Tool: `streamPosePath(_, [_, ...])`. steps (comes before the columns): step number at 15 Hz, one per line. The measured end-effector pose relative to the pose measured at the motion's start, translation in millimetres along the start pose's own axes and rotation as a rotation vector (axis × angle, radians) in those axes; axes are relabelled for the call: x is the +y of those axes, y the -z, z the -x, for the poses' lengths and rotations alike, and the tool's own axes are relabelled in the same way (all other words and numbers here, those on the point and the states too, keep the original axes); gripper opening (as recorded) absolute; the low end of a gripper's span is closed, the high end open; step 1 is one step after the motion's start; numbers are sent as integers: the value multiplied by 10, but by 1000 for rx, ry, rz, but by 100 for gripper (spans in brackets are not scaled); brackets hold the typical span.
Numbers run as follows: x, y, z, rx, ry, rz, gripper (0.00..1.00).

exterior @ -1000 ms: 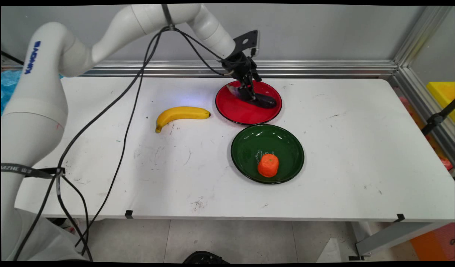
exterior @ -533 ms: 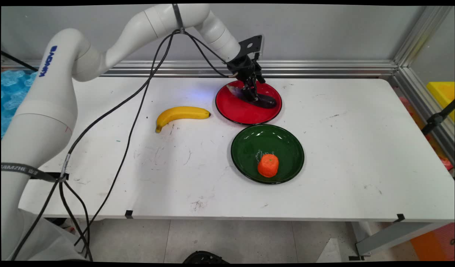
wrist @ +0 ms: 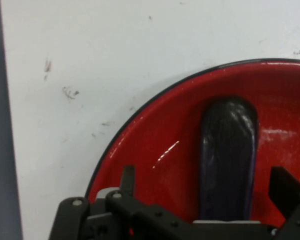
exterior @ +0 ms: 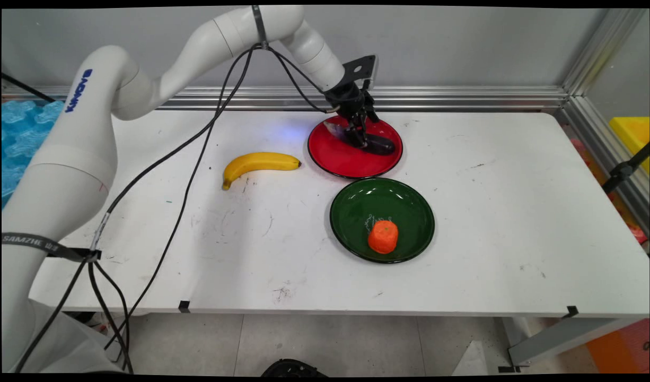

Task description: Pick up the eggplant from the red plate, then place the picked object on the green plate

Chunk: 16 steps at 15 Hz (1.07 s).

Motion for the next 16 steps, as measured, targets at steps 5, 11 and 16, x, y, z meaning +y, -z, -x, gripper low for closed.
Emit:
streamPosePath(5, [3, -47, 39, -1, -11, 28, 0])
streamPosePath(11, [-4, -61, 34, 2, -15, 48, 0])
streamPosePath(16, [-6, 70, -72, 9, -22, 61, 0])
